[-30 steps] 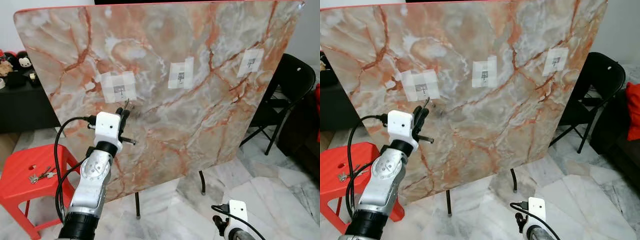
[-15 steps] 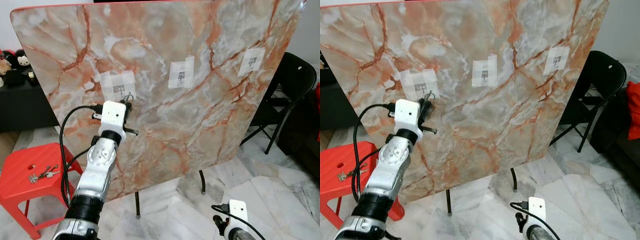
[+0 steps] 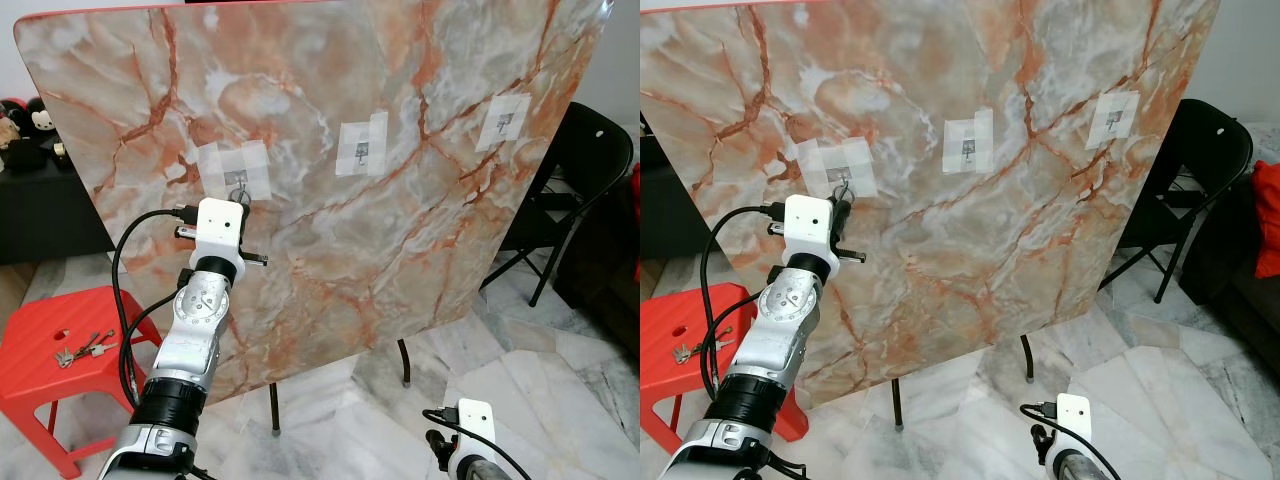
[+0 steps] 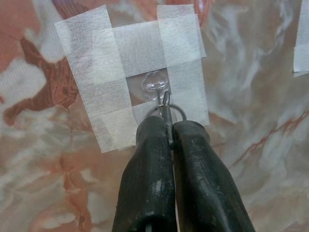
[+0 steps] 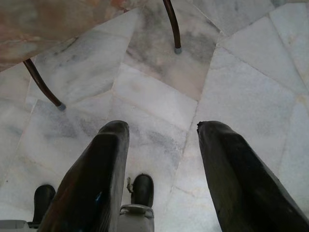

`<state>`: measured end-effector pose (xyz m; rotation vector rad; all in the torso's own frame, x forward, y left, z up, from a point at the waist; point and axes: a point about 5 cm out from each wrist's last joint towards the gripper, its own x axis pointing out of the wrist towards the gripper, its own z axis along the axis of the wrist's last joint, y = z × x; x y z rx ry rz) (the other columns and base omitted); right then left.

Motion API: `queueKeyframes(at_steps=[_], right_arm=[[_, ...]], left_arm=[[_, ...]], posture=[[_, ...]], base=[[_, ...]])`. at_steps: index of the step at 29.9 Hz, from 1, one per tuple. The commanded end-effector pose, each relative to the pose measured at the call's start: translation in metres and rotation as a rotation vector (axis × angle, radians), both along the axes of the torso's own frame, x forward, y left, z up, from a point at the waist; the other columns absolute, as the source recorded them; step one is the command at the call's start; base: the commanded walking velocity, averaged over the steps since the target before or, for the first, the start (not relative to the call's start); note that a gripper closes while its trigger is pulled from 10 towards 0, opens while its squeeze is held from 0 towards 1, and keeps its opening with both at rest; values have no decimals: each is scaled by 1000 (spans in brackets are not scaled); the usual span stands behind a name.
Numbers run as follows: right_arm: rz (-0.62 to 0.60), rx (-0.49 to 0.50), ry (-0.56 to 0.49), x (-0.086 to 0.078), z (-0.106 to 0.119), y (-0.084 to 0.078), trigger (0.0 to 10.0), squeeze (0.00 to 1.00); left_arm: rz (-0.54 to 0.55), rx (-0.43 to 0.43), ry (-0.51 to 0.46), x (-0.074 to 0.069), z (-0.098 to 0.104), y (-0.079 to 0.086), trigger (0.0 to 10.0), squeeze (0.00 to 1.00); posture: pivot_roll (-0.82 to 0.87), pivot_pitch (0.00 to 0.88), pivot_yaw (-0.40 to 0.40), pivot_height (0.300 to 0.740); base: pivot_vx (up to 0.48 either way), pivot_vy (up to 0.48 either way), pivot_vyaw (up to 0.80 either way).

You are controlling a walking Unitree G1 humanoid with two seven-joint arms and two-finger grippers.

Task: Hang keys on a hook

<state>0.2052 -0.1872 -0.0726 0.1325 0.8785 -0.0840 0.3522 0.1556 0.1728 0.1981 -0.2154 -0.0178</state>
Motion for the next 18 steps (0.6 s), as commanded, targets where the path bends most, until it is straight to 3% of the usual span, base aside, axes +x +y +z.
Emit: queueKeyframes(at_steps=[1,18], right_arm=[[0,-9,-5,3,2,-1,10000,0],[5,-10,-5,4,2,-2,10000,0]], left_arm=[[13,10,-8,3,4,0,10000,0],[23,23,-2,4,2,2,10000,0]], posture=[[97,0,-58,740],[97,0,-61,740]], base=[[0,0,0],[0,0,0]])
